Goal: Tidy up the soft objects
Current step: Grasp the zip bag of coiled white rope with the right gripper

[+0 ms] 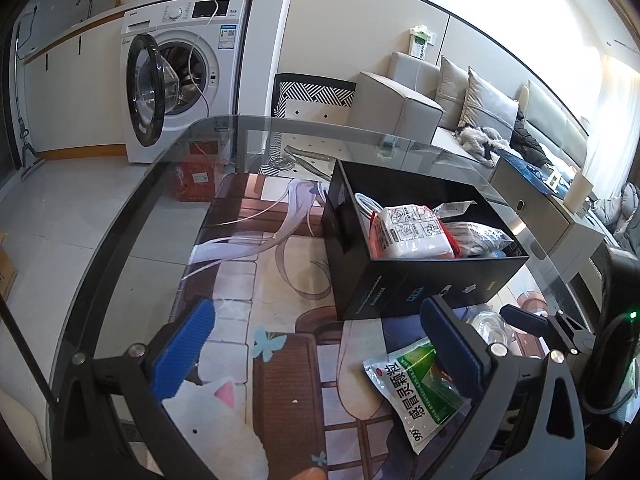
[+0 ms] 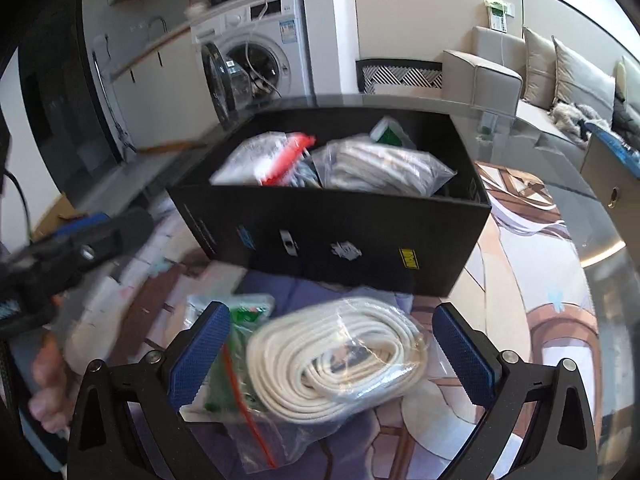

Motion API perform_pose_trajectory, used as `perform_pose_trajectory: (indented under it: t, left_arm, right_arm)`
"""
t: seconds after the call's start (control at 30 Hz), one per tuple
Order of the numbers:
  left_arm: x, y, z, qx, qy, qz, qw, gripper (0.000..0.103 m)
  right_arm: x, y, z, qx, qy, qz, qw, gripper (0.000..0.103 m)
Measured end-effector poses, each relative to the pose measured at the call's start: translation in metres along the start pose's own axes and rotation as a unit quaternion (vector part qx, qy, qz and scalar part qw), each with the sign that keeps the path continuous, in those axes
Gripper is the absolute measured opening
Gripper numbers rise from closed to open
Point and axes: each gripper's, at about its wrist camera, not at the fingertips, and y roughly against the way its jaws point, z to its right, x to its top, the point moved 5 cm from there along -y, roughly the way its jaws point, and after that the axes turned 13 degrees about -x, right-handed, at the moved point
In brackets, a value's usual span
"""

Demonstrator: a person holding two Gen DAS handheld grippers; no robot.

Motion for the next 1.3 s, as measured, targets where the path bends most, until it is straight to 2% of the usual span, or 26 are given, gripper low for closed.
perform_pose_trajectory:
  t: [0.27, 0.43, 0.63, 0.77, 0.97, 1.3]
  left_arm:
    - [-0.002, -0.003, 0.003, -0.002, -0.005, -0.008, 1.0, 0.103]
    - [-0.004, -0.006, 0.005, -0.004, -0.006, -0.012, 0.9999, 0.103]
    - [-0.006, -0.008, 0.009, -0.006, -0.011, -0.016, 0.9998, 0.103]
    - [-0.007, -0.01, 0.011, -0.007, -0.013, -0.019, 0.9997, 0.103]
    - [-0.008, -0.01, 0.011, -0.009, -0.013, -0.021, 0.9997, 0.103]
    - [-0.012, -0.014, 0.016, -0.012, -0.019, -0.03, 0.9993, 0.103]
  right_arm:
    - [-0.019, 0.003, 0.03, -0.015, -0.003, -0.038, 0.999, 0.103]
    - [-0.02, 0.004, 0.049, -0.013, -0.032, -0.04, 0.999, 0.103]
    - [-0.009, -0.004, 0.041, -0.024, -0.037, -0.04, 0.998, 0.103]
    - [-0.006, -0.013, 0.031, -0.034, -0.022, -0.056, 0.998, 0.102]
    - [-0.012, -0.014, 0.021, -0.043, 0.018, -0.051, 0.998, 0.102]
    - [-0.034, 0.001, 0.045, -0.022, 0.051, -0.045, 0.997, 0.102]
